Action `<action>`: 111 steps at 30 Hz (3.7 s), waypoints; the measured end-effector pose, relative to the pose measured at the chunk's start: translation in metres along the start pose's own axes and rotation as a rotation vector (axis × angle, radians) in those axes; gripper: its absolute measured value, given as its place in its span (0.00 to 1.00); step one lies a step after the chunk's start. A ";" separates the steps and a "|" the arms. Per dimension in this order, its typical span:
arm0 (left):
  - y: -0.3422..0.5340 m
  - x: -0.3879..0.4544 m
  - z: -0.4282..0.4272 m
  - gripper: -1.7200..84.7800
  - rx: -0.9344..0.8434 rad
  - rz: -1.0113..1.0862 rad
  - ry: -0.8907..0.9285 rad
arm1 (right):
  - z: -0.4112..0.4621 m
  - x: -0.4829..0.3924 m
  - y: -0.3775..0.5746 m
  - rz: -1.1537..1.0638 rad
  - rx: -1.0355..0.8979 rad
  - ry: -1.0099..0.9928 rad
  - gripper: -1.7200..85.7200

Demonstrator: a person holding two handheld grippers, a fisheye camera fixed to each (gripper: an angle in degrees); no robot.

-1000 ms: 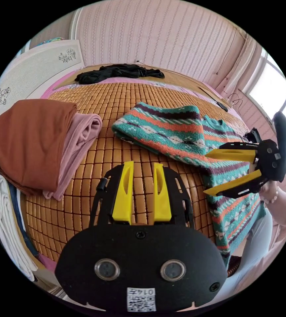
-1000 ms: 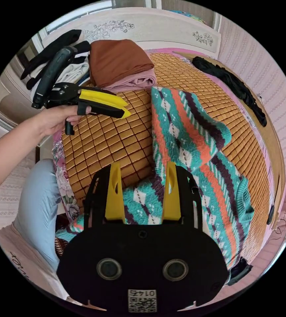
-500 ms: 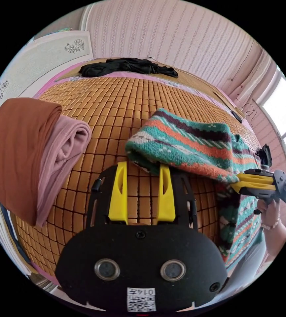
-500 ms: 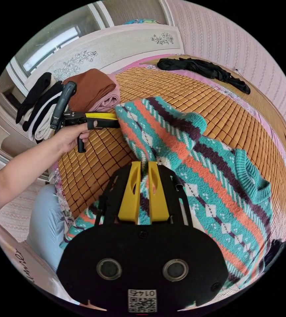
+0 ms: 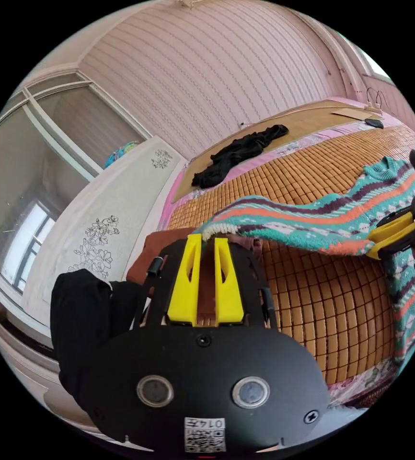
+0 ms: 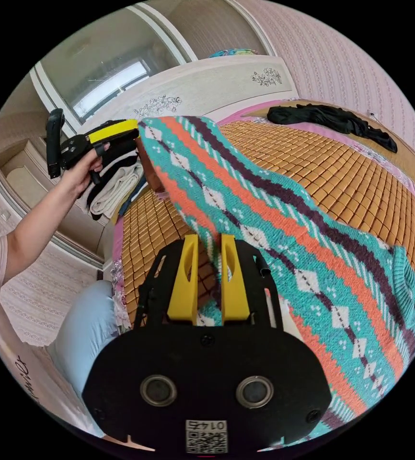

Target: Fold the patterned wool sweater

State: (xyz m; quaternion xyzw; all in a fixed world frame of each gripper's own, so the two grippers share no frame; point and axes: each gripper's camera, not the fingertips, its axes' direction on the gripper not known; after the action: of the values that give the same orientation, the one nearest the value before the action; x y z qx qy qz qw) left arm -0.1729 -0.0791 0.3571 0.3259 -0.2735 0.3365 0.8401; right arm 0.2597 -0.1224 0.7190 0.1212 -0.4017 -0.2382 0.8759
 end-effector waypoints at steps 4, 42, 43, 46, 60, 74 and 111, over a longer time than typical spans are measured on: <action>0.054 -0.019 0.033 0.07 -0.242 -0.118 0.159 | 0.010 -0.003 0.008 0.070 -0.077 -0.018 0.17; -0.166 0.497 -0.205 0.13 0.278 0.518 1.099 | -0.421 0.156 0.457 1.154 0.717 0.531 0.18; -0.185 0.522 -0.206 0.13 0.280 0.546 1.087 | -0.424 0.163 0.460 1.175 0.727 0.538 0.18; -0.228 0.583 -0.203 0.13 0.254 0.578 1.086 | -0.435 0.194 0.475 1.171 0.807 0.513 0.18; -0.251 0.720 -0.190 0.11 0.191 0.743 0.889 | -0.459 0.218 0.523 1.191 0.942 0.382 0.05; -0.187 0.469 -0.141 0.06 0.137 -0.015 1.132 | -0.432 0.056 0.313 0.040 0.688 0.186 0.03; -0.085 0.406 -0.039 0.14 -0.157 -0.276 0.700 | -0.194 0.058 0.277 0.125 0.004 0.463 0.09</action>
State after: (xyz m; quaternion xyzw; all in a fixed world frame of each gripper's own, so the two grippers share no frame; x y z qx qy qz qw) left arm 0.1528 0.0590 0.5770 0.1597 0.0512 0.2890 0.9425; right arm 0.5289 0.0896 0.7424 0.1494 -0.1972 -0.1484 0.9575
